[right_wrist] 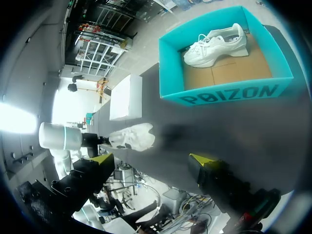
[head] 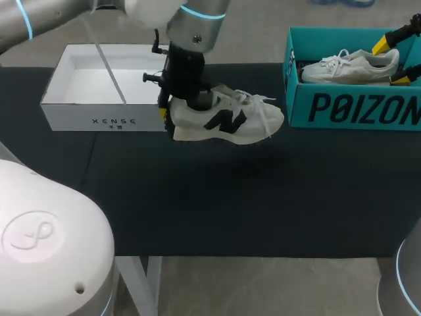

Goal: Take the shoe out of the shoebox, open the shoe tongue, remove and reinsert the insole, then place the shoe into the shoebox

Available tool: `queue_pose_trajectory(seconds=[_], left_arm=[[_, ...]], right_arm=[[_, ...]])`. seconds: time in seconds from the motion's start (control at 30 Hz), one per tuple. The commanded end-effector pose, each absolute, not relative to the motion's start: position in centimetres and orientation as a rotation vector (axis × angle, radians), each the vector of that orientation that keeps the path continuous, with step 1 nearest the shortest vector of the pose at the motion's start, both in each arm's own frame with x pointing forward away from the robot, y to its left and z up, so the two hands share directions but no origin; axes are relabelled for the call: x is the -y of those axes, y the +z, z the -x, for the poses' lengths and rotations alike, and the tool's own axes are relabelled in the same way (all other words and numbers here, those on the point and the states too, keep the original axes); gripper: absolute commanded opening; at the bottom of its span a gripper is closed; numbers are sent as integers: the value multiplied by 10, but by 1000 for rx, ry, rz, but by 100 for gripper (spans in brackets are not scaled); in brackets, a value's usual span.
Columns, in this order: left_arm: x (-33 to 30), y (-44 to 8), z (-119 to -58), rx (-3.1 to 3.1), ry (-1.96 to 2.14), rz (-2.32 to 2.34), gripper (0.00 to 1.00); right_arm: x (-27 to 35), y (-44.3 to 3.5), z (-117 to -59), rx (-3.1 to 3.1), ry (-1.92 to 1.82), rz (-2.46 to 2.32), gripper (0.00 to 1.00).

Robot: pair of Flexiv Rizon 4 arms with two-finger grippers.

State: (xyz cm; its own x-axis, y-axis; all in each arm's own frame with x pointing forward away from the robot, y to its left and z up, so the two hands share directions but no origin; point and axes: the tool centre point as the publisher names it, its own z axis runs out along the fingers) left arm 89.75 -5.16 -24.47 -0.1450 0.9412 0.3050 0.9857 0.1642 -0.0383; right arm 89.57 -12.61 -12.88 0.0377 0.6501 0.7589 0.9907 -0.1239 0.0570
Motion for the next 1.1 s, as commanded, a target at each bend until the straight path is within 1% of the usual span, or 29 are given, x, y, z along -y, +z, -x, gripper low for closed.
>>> queue_pose_trajectory(seconds=[0.03,0.27,0.53,0.67,0.83,0.93,1.1], left_arm=[[2,-229,-909,2198,-161,1951,0],[-51,-231,-951,2226,-186,1875,0],[-126,-229,-1005,2147,-79,2011,0],[-157,-229,-1024,2145,-119,2037,0],[-179,-238,-1041,2093,-174,2079,0],[-189,-243,-1053,2102,-139,2051,0],[-190,-244,-1057,2129,-96,2020,0]], right_arm=[[126,-129,-895,1655,-894,1829,100],[126,-129,-895,1655,-894,1829,100],[126,-129,-895,1655,-894,1829,100],[126,-129,-895,1655,-894,1829,100],[126,-129,-895,1655,-894,1829,100],[126,-129,-895,1655,-894,1829,100],[126,-129,-895,1655,-894,1829,100]])
